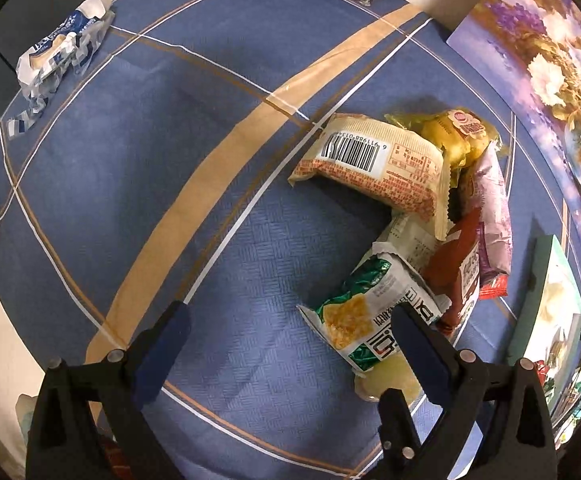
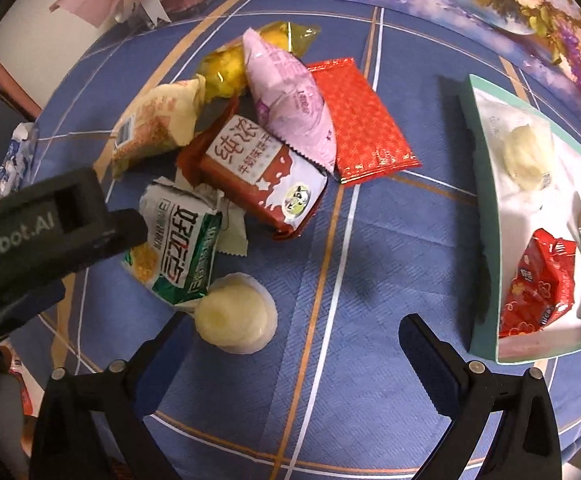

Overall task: Organize snacks
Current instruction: 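Grasp the clear yellow jelly cup with the right tool while the left tool grasps the green corn snack pack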

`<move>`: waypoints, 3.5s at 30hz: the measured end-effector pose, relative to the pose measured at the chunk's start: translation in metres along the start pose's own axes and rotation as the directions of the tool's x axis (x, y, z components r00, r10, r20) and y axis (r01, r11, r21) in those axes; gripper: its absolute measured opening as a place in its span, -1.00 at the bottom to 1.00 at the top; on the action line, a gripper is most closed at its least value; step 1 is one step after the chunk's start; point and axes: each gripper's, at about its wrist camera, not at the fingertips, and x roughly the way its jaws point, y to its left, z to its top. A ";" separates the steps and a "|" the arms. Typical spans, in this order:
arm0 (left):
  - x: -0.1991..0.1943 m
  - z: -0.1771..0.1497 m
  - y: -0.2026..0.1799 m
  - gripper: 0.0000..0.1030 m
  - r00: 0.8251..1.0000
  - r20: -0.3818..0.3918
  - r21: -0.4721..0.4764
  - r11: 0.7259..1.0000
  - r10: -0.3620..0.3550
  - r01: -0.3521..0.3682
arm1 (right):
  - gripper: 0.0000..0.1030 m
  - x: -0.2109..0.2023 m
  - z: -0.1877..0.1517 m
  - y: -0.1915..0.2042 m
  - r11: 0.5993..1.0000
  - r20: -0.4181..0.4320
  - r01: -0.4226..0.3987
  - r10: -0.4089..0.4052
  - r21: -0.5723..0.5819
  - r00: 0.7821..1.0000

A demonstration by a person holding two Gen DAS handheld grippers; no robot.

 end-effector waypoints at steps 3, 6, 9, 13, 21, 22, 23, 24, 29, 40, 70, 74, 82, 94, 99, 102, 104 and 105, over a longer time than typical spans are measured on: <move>0.000 0.000 -0.002 0.94 1.000 -0.002 -0.001 1.000 0.001 -0.001 | 1.00 0.009 -0.001 0.005 1.000 -0.005 0.011 -0.011 -0.015 1.000; 0.000 0.001 -0.002 0.94 1.000 -0.005 -0.003 1.000 -0.001 0.001 | 1.00 0.018 -0.003 0.012 0.999 -0.019 0.025 -0.025 -0.032 0.999; 0.002 0.001 -0.003 0.94 1.000 -0.006 0.000 1.000 -0.001 0.001 | 1.00 0.028 -0.005 0.014 0.999 -0.034 0.030 -0.031 -0.044 0.999; 0.004 0.001 -0.005 0.94 1.000 -0.008 0.002 1.000 0.009 -0.009 | 1.00 0.041 -0.009 0.019 0.997 -0.041 0.045 -0.047 -0.057 0.998; 0.003 0.003 -0.004 0.94 1.000 -0.009 -0.007 1.000 0.001 -0.001 | 1.00 0.047 -0.009 0.016 0.998 -0.019 0.031 -0.032 -0.054 0.999; 0.003 0.003 -0.004 0.94 1.000 -0.009 -0.007 1.000 0.000 0.000 | 1.00 0.046 -0.007 0.015 0.998 -0.017 0.029 -0.030 -0.049 0.999; 0.003 0.003 -0.004 0.94 1.000 -0.008 -0.006 1.000 -0.001 0.001 | 1.00 0.046 -0.006 0.013 0.999 -0.013 0.029 -0.029 -0.042 0.999; 0.002 0.003 -0.004 0.94 1.000 -0.008 -0.005 1.000 -0.004 0.004 | 1.00 0.050 -0.002 0.005 0.999 -0.012 0.028 -0.028 -0.037 1.000; 0.000 0.003 -0.011 0.94 1.000 -0.012 0.015 1.000 -0.027 0.027 | 1.00 0.050 0.001 -0.019 1.000 -0.015 0.025 -0.025 0.012 1.000; 0.007 -0.003 -0.048 0.94 0.992 -0.073 0.118 0.987 -0.102 0.110 | 1.00 0.056 0.008 -0.072 0.994 -0.010 0.025 -0.024 0.103 1.000; 0.030 -0.009 -0.063 0.61 0.986 -0.121 0.108 0.986 -0.115 0.128 | 0.60 0.028 -0.012 -0.025 0.999 0.054 0.040 -0.039 -0.027 0.998; 0.031 -0.011 -0.063 0.60 0.986 -0.122 0.106 0.986 -0.115 0.128 | 0.37 0.027 -0.014 -0.013 0.998 0.071 0.025 -0.021 -0.053 0.997; 0.029 -0.008 -0.062 0.33 0.986 -0.122 0.104 0.986 -0.118 0.130 | -0.12 0.017 -0.012 0.006 0.996 0.089 0.000 0.007 -0.084 0.996; -0.004 -0.004 -0.052 -0.49 0.978 -0.061 0.092 0.975 -0.198 0.203 | -0.13 -0.001 -0.005 -0.002 0.998 0.116 -0.025 0.031 -0.050 0.993; -0.019 -0.002 -0.047 -0.53 0.976 -0.023 0.089 0.972 -0.214 0.216 | -0.13 -0.016 -0.005 -0.014 0.999 0.135 -0.045 0.048 -0.023 0.990; -0.029 -0.002 -0.046 -0.55 0.974 0.000 0.090 0.970 -0.225 0.224 | -0.13 -0.032 -0.007 -0.030 0.998 0.150 -0.062 0.063 -0.012 0.987; -0.031 -0.003 -0.041 -0.63 0.972 0.008 0.087 0.969 -0.234 0.232 | -0.13 -0.035 -0.007 -0.029 0.998 0.158 -0.070 0.069 -0.002 0.985; -0.033 -0.003 -0.039 -0.72 0.970 0.010 0.084 0.967 -0.242 0.241 | -0.13 -0.035 -0.007 -0.031 0.997 0.160 -0.072 0.071 0.001 0.985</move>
